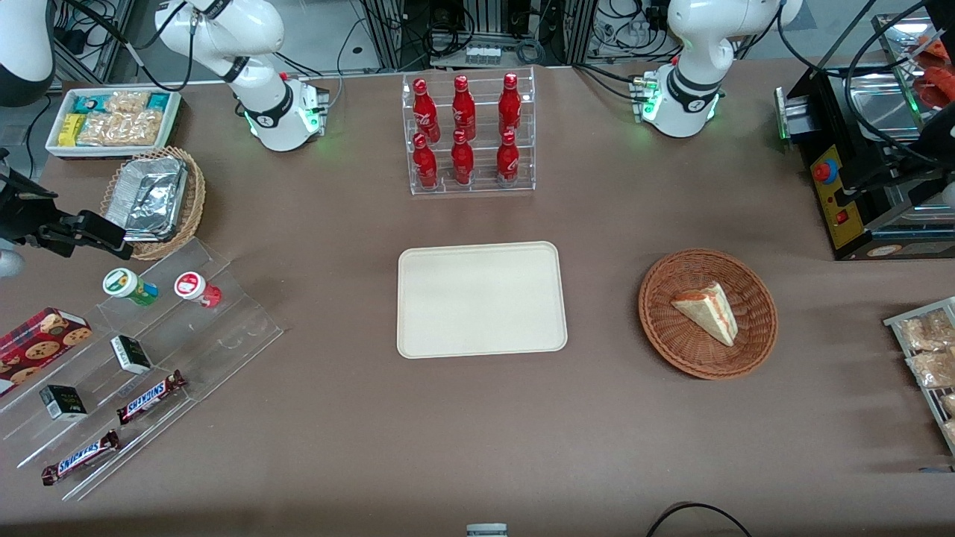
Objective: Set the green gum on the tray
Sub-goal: 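Move the right gripper down toward the green-capped gum bottle on the acrylic rack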
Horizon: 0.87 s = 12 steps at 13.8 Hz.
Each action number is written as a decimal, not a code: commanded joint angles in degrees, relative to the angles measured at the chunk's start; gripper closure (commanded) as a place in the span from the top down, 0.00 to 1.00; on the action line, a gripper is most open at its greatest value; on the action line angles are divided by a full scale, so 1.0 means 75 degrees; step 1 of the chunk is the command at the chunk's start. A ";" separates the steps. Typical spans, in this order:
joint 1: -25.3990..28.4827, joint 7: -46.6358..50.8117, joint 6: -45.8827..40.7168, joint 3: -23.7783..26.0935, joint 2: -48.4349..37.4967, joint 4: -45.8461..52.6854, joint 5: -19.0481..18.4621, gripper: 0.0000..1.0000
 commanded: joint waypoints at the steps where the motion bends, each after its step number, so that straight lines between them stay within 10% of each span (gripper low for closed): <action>1: 0.0035 -0.0132 -0.0121 -0.0026 -0.0030 -0.0003 -0.0020 1.00; 7: -0.0210 -0.0996 0.0168 -0.0259 -0.0135 -0.0818 -0.0021 1.00; 12: -0.0270 -0.4319 0.2182 -0.0915 -0.0593 -0.2590 -0.0102 1.00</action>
